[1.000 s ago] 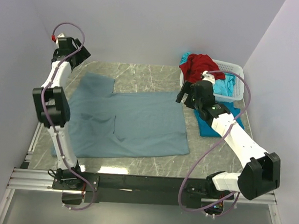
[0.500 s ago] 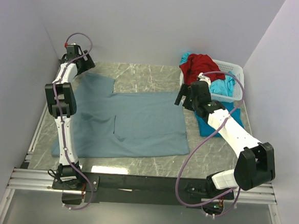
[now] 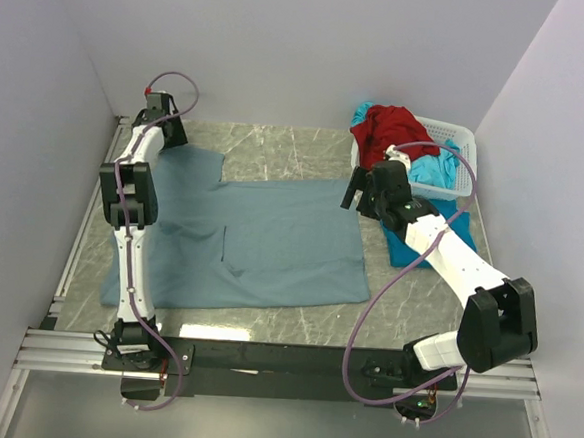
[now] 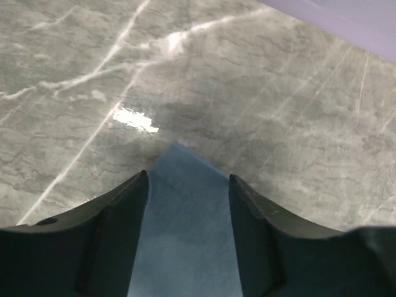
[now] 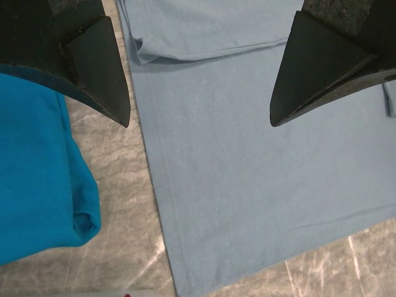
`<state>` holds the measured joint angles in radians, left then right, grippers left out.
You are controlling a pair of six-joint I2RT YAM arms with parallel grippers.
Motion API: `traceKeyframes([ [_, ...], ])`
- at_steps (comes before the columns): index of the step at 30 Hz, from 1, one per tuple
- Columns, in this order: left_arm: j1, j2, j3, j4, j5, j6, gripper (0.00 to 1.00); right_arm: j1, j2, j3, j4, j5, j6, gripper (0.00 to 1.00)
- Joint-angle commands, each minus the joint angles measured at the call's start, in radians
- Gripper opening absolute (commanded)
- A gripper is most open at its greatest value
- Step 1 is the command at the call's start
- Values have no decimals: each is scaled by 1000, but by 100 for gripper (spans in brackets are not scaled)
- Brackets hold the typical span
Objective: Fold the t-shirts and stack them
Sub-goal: Fold the tshirt
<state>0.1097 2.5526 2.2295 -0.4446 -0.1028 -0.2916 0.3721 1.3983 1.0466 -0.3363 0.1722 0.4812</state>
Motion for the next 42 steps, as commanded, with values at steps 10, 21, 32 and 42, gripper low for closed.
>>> traceKeyframes([
  [10, -4, -5, -30, -34, -46, 74, 36, -9, -13, -22, 17, 16, -7, 99],
  [21, -4, -28, -31, 3, -3, 89, 0, -9, 96, 69, 14, -3, -12, 96],
  [32, -4, -206, -238, 158, 84, 46, 0, 59, 477, 468, -66, 134, 3, 93],
  [42, -2, -226, -263, 173, 138, 26, 0, 131, 917, 1030, -323, 326, 79, 92],
])
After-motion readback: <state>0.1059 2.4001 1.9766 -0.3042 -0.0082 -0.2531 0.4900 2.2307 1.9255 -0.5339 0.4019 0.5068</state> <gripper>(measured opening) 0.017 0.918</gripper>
